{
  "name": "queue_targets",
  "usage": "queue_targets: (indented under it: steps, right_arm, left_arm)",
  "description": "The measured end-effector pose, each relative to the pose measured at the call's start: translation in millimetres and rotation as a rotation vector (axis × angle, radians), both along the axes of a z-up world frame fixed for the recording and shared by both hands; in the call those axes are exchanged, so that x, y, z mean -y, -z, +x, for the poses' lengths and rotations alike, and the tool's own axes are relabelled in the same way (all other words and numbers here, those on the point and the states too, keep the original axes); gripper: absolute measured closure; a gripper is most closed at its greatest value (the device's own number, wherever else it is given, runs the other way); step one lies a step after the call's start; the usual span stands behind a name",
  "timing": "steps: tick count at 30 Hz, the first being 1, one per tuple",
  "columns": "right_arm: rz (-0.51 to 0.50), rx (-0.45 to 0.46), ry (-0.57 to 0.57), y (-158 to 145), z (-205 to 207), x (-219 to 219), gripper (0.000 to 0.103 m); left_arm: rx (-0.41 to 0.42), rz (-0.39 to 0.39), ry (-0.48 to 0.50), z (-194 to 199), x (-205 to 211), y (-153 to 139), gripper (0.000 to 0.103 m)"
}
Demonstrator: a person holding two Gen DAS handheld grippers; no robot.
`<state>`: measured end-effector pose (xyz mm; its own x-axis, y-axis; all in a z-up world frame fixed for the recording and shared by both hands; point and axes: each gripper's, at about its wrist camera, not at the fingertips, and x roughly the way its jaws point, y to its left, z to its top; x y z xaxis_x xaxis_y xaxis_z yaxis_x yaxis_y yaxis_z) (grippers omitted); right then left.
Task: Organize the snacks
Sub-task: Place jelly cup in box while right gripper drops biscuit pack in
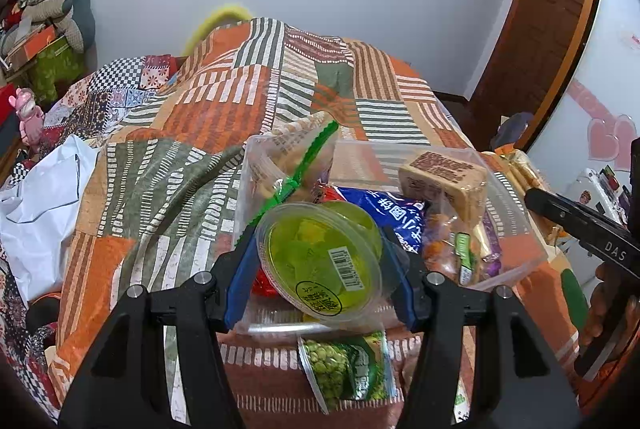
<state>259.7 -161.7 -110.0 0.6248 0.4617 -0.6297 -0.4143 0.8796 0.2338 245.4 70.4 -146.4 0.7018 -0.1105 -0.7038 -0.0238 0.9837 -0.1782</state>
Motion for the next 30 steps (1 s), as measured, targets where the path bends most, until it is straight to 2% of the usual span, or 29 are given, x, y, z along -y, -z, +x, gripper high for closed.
queue_targets:
  steps: [5,15,18,24,30]
  right_arm:
    - [0.028,-0.040,-0.015,8.1,7.7,-6.7,0.072]
    - [-0.045,-0.038,-0.016,13.7,7.2,-13.9,0.069]
    - [-0.045,-0.043,-0.021,12.7,5.6,-13.8,0.065]
    - [-0.075,0.002,-0.019,2.2,-7.5,-14.4,0.056]
    - [-0.070,0.027,-0.041,-10.7,-24.7,-15.3,0.049]
  left_arm:
    - [-0.014,-0.007,0.006,6.1,0.7,6.2,0.045]
    - [-0.051,0.005,0.017,10.4,6.1,17.2,0.045]
    - [-0.039,0.029,0.006,7.0,8.4,13.0,0.045]
    - [-0.027,0.004,0.003,-4.2,3.1,2.9,0.044]
    - [0.000,0.016,0.003,-25.9,2.0,-12.8,0.044]
